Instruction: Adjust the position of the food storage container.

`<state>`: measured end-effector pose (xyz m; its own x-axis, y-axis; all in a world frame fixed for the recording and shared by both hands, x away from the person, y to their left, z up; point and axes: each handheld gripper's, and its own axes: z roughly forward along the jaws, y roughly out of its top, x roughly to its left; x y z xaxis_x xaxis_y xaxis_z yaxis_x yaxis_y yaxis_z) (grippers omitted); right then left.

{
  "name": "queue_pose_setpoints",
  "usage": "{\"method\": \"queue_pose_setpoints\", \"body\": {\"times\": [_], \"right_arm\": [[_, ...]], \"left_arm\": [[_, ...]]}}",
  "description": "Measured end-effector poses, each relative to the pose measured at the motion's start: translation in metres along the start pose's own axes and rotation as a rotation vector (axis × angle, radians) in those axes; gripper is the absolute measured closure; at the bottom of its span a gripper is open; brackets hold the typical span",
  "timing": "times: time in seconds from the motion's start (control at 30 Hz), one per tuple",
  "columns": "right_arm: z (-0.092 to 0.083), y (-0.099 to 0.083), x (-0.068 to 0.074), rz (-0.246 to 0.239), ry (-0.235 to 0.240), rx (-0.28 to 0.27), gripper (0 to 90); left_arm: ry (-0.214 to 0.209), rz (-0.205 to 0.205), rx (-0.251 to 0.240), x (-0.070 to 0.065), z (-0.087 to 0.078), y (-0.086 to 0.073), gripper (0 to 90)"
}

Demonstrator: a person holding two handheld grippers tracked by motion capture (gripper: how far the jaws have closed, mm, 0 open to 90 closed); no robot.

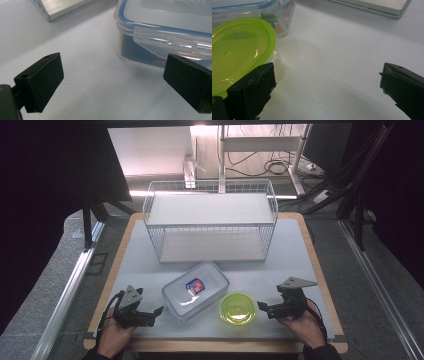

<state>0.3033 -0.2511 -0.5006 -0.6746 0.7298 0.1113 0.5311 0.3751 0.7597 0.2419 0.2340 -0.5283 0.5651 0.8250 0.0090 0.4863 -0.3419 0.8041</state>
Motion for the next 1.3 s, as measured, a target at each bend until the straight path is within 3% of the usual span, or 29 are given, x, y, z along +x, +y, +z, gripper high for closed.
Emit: {"method": "queue_pose_setpoints", "body": {"times": [0.3,0.37,0.43,0.77,0.8,0.87,1.3], "right_arm": [[-0.008,0.01,0.005,-0.02,0.001,-0.004,20.7],[-0.011,0.013,0.007,-0.03,-0.001,-0.016,30.4],[-0.013,0.018,0.012,-0.054,0.027,-0.015,43.4],[-0.014,0.032,0.024,-0.067,0.065,-0.003,77.3],[-0.014,0.032,0.024,-0.067,0.065,-0.003,77.3],[-0.013,0.034,0.028,-0.09,0.082,0.004,87.6],[0.0,0.043,0.05,-0.124,0.125,0.002,90.0]], "left_arm": [[0.001,0.012,0.006,-0.001,0.0,0.0,3.2],[0.001,0.014,0.009,-0.001,0.001,0.0,3.2],[-0.001,0.015,0.011,-0.001,0.001,0.0,3.2],[-0.003,0.029,0.028,-0.001,0.002,-0.001,3.5],[-0.003,0.029,0.028,-0.001,0.002,-0.001,3.5],[-0.004,0.026,0.031,-0.001,0.003,-0.001,3.5],[0.002,0.025,0.023,0.0,0.002,-0.001,3.6]]}}
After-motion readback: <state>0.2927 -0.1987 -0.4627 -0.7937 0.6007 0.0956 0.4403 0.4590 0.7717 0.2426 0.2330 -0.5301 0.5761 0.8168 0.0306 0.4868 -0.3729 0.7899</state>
